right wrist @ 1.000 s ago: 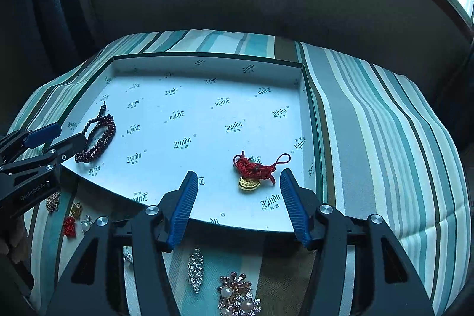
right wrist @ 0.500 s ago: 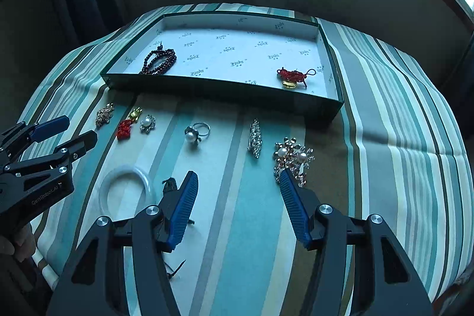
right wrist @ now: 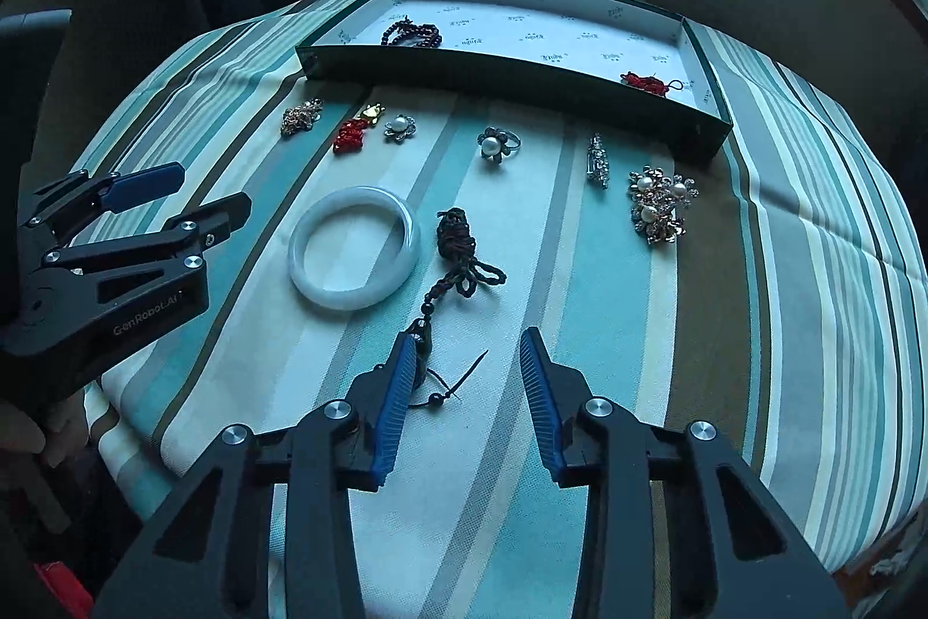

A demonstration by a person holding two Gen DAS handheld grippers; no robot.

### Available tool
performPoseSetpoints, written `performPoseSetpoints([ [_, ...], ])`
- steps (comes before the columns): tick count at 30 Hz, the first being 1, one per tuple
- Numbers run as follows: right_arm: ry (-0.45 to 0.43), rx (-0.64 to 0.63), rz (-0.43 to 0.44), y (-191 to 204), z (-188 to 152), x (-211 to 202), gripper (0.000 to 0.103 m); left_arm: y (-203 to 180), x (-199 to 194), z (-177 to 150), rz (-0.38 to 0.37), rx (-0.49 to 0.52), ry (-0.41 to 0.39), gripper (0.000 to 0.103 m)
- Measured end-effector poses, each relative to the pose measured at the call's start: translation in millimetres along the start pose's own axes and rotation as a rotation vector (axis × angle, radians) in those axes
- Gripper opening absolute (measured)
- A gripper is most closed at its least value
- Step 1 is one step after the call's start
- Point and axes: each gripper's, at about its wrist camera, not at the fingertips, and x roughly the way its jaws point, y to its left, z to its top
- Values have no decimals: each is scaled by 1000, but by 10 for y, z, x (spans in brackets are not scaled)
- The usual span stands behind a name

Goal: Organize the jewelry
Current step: 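Move the right gripper to the black cord pendant and close on it, then grasp the white jade bangle with the left gripper while the right holds the black pendant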

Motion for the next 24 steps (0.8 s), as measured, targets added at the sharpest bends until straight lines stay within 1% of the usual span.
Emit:
performPoseSetpoints([
  [5, -5, -19, 12, 79, 1, -1, 38, 37, -6, -45, 11, -7, 7, 59],
  [9, 20, -34, 13, 120, -16, 102, 38, 59, -2, -62, 19, -12, 11, 59],
  [10, 31, -37, 9, 128, -25, 139, 38, 61, 0, -63, 20, -11, 11, 59],
  [13, 23, -50, -6, 139, -34, 142, 38, 59, 4, -63, 20, -12, 14, 59],
  [16, 38, -47, 5, 121, -38, 160, 18, 53, 19, -58, 15, -17, 20, 59],
  [22, 19, -26, -33, -32, -8, 85, 18, -48, 16, -24, -23, -8, 22, 59],
  [24, 11, -13, -53, -129, 26, 50, 18, -100, 6, -5, -41, -3, 20, 61],
])
